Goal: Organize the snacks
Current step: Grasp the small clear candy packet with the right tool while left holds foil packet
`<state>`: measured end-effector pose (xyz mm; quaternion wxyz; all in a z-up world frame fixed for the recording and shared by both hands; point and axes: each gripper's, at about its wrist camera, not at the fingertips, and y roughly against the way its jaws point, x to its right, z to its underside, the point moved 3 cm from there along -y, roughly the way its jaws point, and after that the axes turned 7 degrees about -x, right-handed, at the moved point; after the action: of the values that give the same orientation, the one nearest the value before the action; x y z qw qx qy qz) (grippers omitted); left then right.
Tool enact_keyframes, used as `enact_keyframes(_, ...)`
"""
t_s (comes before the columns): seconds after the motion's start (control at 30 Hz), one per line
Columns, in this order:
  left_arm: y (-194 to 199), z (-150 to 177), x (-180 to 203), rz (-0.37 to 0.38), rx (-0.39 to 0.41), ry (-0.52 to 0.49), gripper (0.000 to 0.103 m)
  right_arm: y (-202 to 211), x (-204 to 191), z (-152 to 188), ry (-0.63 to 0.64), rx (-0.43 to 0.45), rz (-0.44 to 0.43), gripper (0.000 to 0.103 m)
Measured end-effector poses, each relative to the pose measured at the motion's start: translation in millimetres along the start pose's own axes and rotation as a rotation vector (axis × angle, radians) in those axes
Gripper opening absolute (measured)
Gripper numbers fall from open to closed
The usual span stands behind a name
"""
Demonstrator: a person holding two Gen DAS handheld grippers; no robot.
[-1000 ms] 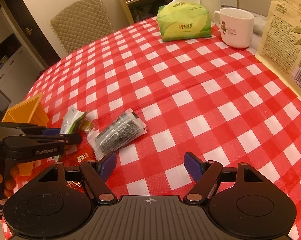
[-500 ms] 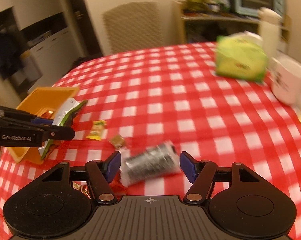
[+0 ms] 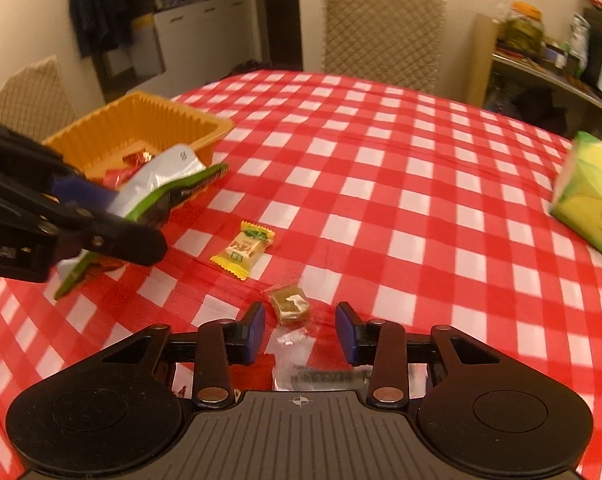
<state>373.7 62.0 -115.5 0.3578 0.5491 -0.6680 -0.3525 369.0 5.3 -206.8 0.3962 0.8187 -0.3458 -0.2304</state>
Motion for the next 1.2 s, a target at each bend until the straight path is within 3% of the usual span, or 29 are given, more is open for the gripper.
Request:
enact_keyframes(0.3,3.8,2.3,0.6,-0.011,0.004,0.011,0.027,-27.7,-9.1,-5.9,0.091,-0.031,0.013,0.033)
enact_keyframes(0.37,5.1,4.1,0.5,-0.012,0.003,0.015,0.027,-28.2,-9.4,-6.9,0.096,-0.027,0.009,0.023)
enact_keyframes(0.47,8.4,6.4,1.4,-0.016,0.005,0.019,0.027,-24.8,-9.8,-7.9,0.092,-0.024,0.007,0.023)
enact_keyframes(0.83,31.1,13.3,17.0,-0.015,0.045,0.023,0.027,26.5,-14.7,-6.6,0.061,0.062,0.013,0.023)
enact_keyframes(1.2,70.2,37.8,44.9,0.0,0.09,0.004,0.027,98.3,-19.8,26.1,-0.015,0.114,-0.021,0.023)
